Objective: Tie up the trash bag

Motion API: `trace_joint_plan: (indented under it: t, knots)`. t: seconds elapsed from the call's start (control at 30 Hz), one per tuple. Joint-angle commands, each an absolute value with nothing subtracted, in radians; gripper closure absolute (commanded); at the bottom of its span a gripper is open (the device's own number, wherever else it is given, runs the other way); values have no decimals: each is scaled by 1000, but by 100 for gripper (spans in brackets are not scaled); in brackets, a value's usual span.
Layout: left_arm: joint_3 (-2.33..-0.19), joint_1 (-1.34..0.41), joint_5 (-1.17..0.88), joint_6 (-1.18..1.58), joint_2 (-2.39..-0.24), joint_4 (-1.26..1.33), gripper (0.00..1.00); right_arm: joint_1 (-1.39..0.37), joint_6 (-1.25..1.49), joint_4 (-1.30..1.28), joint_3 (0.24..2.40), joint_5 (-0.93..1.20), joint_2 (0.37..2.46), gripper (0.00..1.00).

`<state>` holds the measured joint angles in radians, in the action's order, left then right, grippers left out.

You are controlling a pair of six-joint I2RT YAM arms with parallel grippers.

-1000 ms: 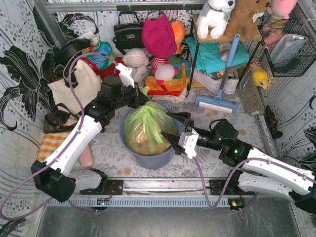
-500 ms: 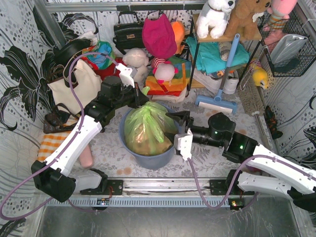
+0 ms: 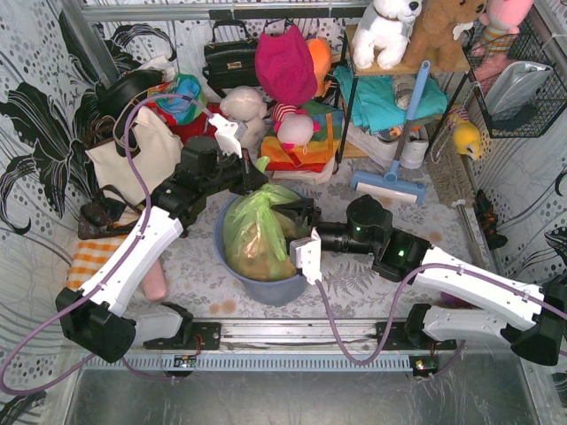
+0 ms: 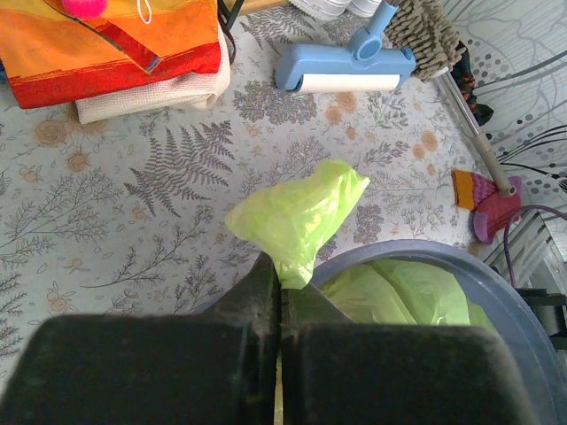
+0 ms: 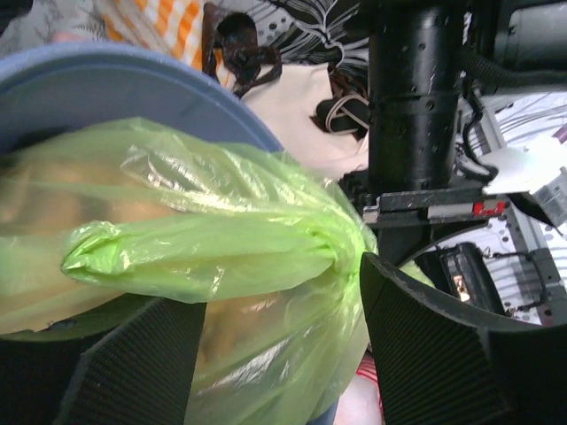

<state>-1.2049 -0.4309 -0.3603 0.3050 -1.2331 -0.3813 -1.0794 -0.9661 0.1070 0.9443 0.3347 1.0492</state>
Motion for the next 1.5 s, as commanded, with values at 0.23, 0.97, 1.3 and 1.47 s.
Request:
trace_joint_plan:
  t: [0.23,0.97,1.3,1.47]
  knots:
    - [-1235,-436,-390,305,-1217,-394,100,-1081,-897,307,1009,467,1095,50]
    - [-1278,-436,-316,266,-1137,-301,100,-1081,153,-3,1247,68,1162,100]
    - [-1326,-436,-369,277,-1111,-200,100,-1081,460,-266,1476,222,1187,100]
    - [-1180,-436,-307,286,-1107,-236,100,-1080,627,-232,1228,212,1112,100]
